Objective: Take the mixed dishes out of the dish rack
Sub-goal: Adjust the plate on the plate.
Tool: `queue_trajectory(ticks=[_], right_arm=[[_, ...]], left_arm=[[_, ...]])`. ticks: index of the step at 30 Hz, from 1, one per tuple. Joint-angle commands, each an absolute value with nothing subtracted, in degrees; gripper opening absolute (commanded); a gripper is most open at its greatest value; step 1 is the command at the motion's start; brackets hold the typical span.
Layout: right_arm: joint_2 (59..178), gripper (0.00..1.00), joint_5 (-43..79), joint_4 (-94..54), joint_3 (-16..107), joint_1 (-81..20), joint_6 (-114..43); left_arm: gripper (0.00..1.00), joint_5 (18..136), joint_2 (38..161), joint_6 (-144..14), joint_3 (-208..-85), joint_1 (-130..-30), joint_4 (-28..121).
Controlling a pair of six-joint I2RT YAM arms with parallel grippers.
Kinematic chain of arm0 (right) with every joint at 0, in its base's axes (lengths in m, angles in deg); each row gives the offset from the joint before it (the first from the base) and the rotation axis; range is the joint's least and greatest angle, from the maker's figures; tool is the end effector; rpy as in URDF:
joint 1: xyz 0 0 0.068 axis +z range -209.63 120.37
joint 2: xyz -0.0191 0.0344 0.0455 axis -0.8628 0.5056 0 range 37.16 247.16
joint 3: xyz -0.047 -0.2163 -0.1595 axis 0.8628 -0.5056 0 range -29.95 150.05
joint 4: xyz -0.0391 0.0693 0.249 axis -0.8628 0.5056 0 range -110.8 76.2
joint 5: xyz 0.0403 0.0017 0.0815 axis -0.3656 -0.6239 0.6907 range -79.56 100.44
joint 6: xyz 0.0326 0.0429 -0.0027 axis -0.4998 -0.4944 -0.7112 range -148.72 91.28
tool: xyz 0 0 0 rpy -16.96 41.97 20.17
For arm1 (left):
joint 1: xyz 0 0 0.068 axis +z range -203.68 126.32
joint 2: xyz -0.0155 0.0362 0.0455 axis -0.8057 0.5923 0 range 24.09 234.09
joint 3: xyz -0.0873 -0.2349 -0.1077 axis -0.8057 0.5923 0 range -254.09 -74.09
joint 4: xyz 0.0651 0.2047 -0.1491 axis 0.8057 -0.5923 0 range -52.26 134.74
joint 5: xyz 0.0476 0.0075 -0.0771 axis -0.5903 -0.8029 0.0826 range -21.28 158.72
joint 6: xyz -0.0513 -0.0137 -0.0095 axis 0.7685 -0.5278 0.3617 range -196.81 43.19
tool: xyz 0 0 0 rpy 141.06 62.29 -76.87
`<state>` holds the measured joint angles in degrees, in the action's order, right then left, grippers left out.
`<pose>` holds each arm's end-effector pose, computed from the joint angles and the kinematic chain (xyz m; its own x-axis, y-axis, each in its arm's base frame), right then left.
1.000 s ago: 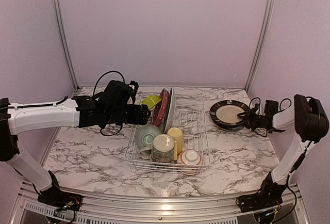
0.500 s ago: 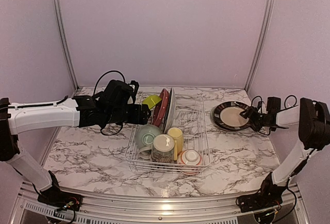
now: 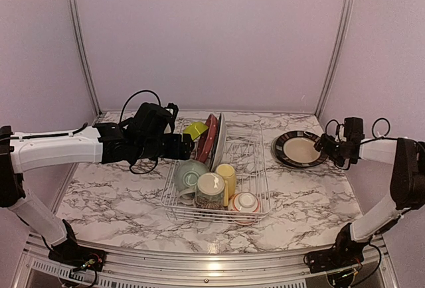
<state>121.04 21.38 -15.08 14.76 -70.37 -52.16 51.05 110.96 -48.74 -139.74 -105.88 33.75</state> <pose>0.2928 -0.0487 0.1909 -0.6159 0.5144 -0.5967 0.3225 0.8557 0.4047 0.2213 -0.2676 0.2868 -0.5684 0.0013 -0.8227 0.3717 0.8925 -0.2554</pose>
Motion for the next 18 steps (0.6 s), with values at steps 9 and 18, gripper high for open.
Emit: queue_trajectory(ticks=[9, 18], right_arm=[[122.6, 0.83, 13.6, -10.7, 20.3, -69.0, -51.0], [129.4, 0.38, 19.7, -14.4, 22.6, -70.6, -50.6]], left_arm=[[0.9, 49.1, 107.7, -48.8, -138.3, -105.7, 32.3], [0.91, 48.9, 106.5, -48.7, -137.3, -105.8, 32.1]])
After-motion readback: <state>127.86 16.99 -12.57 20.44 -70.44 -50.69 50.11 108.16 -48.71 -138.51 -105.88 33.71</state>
